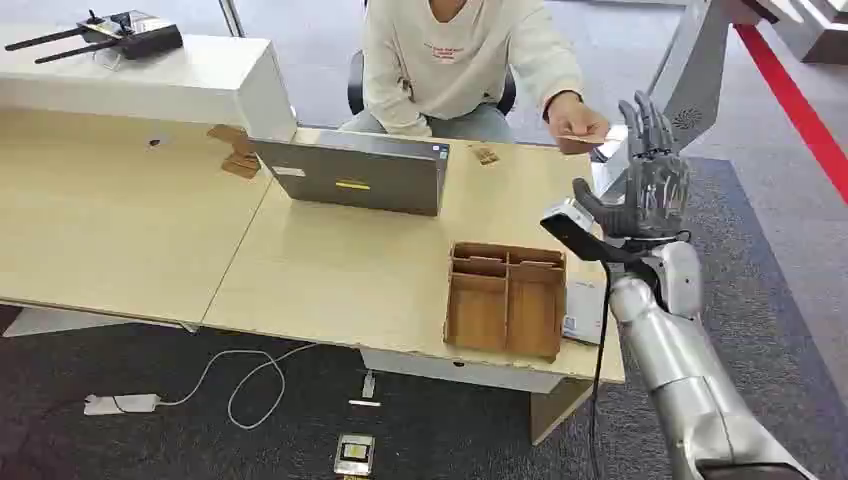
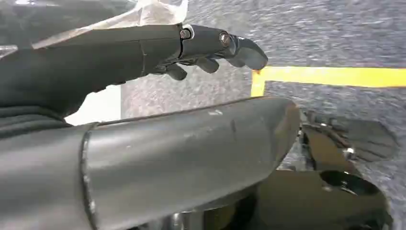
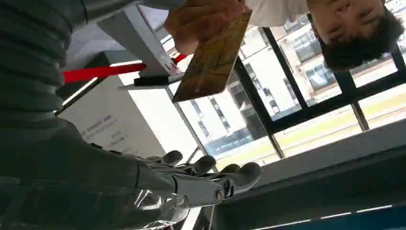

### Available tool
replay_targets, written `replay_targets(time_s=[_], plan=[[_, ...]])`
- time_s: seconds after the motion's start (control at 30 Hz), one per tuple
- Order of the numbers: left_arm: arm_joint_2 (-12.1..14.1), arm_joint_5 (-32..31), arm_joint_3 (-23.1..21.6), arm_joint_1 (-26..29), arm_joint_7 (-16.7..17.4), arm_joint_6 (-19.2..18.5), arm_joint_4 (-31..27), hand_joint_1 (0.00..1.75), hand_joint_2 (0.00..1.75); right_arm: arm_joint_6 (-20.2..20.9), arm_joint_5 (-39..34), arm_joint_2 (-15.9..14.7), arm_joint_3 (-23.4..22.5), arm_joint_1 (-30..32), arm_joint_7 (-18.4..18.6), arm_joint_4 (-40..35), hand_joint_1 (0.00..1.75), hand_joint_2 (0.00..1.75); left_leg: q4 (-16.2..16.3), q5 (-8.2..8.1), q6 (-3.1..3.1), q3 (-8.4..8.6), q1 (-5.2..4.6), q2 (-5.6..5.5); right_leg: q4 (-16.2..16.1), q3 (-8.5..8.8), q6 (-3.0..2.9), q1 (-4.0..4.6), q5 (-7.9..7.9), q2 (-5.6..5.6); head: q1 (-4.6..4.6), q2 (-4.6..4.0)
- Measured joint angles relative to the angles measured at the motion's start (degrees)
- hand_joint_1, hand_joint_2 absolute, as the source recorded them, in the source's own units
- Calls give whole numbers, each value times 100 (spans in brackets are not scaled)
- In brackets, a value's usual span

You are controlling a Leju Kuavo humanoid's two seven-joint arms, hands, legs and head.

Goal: Pass the card to the sensor for recognition and then transmit it.

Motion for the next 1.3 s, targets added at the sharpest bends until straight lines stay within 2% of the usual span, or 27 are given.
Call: replay_targets(time_s=[0.13, 0.43, 0.47, 0.5, 0.53, 0.8, 1.3], plan=[[-77, 106, 0, 3, 118, 224, 4, 0, 0, 0, 31, 162, -2, -69, -2, 343, 0, 175, 1, 0, 0, -1, 0, -1, 0, -2, 0, 0, 0, 0, -2, 0], [-145, 160, 0, 3, 177, 346, 4, 0, 0, 33, -231, 370, -2, -246, -63, 886, 0, 175, 0, 0, 0, -1, -1, 0, 0, -4, -1, 2, 0, 0, 0, 0], [-151, 154, 0, 3, 177, 346, 4, 0, 0, 33, -244, 379, -2, -250, -68, 906, 35, 175, 0, 0, 0, -1, -1, 0, 0, -4, -1, 2, 0, 0, 2, 0], [-151, 154, 0, 3, 177, 346, 4, 0, 0, 33, -277, 396, -2, -257, -85, 934, 35, 175, 0, 0, 0, -1, 0, 0, 0, -4, -1, 2, 0, 0, 0, 0], [-153, 147, 0, 3, 177, 346, 4, 0, 0, 35, -303, 409, -2, -270, -101, 970, 173, 175, 0, 0, 0, -1, -1, 1, 0, -4, -1, 2, 0, 0, 2, 0], [-153, 149, 0, 4, 169, 305, 4, 0, 0, 50, -649, 473, -2, -331, -264, 1173, 175, 175, 1, 0, 0, -1, -1, 1, -1, -4, 0, 1, 0, 0, 2, 0], [-166, 14, 0, 9, 162, 298, 4, 0, 0, 59, -878, 514, -2, -410, -306, 1389, 175, 175, 1, 0, 0, -1, -1, 1, 0, -5, -1, 2, 0, 1, 2, 0]])
